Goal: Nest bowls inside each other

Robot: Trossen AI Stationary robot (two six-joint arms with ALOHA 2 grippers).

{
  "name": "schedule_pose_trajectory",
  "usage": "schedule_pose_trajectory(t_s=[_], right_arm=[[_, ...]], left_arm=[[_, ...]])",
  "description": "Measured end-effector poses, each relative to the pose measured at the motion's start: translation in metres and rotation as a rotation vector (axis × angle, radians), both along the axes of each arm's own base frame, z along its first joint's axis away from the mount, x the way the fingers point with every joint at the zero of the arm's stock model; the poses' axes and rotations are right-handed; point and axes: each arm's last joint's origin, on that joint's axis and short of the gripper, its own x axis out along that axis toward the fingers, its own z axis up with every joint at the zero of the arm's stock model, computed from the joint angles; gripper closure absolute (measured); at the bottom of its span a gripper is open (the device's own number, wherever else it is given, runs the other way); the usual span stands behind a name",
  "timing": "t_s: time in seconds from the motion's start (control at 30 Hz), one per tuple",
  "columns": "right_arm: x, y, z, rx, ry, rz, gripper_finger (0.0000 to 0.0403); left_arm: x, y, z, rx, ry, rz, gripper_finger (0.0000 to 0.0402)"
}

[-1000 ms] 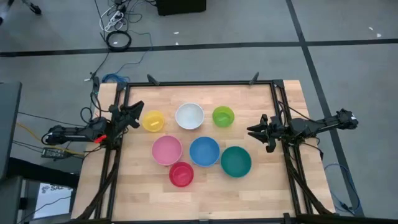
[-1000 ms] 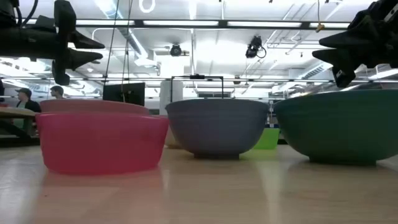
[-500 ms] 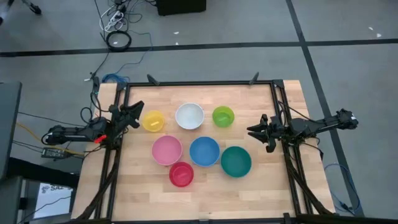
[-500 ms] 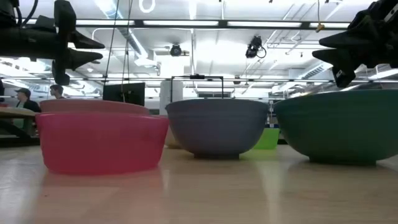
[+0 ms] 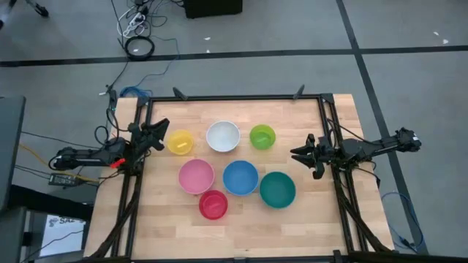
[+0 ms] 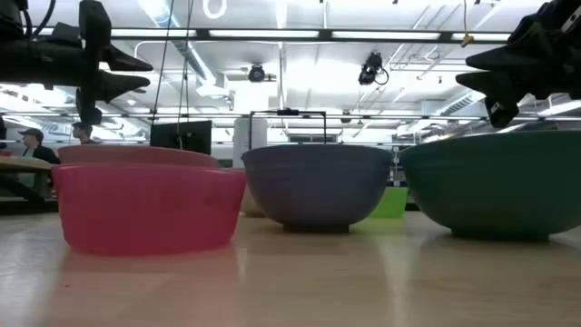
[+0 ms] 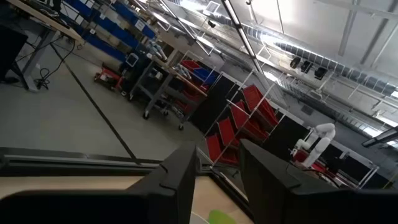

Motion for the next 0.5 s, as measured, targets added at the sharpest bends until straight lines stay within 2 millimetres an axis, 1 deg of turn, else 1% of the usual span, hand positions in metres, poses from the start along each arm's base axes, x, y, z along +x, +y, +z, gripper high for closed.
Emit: schedule_pose_trajectory(t_s=[0.03, 0.1, 0.17, 0.2, 0.27, 0.33, 0.37, 0.4, 0.43, 0.5], right_arm=[[0.000, 0.000, 0.000, -0.028, -0.003, -0.014, 0.0285], [-0.001, -0.003, 0.005, -0.070, -0.037, -0.102, 0.0285], [-0.002, -0.006, 0.012, -0.057, -0.090, -0.178, 0.0285], [-0.003, -0.007, 0.018, -0.030, -0.143, -0.204, 0.0285], [-0.008, -0.010, 0.035, 0.058, -0.305, -0.253, 0.0285], [-0.015, -0.013, 0.048, 0.159, -0.451, -0.282, 0.0285], [-0.017, -0.014, 0.051, 0.204, -0.490, -0.294, 0.0285], [-0.018, -0.014, 0.052, 0.236, -0.508, -0.298, 0.0285], [-0.018, -0.015, 0.057, 0.247, -0.504, -0.296, 0.0285], [-0.018, -0.013, 0.073, 0.249, -0.474, -0.243, 0.0285]], left_arm=[[-0.001, 0.001, 0.002, 0.009, -0.005, 0.035, 0.0273], [-0.004, 0.003, 0.006, 0.014, -0.012, 0.133, 0.0273], [-0.007, 0.003, 0.010, -0.014, -0.086, 0.154, 0.0273], [-0.008, 0.003, 0.013, -0.026, -0.126, 0.153, 0.0273], [-0.011, 0.003, 0.017, -0.050, -0.204, 0.147, 0.0273], [-0.015, 0.003, 0.023, -0.132, -0.389, 0.092, 0.0273], [-0.017, 0.003, 0.027, -0.156, -0.460, 0.078, 0.0273], [-0.019, 0.003, 0.034, -0.158, -0.478, 0.075, 0.0273], [-0.020, 0.003, 0.044, -0.120, -0.455, 0.045, 0.0273], [-0.021, 0.000, 0.071, -0.032, -0.394, -0.070, 0.0273]])
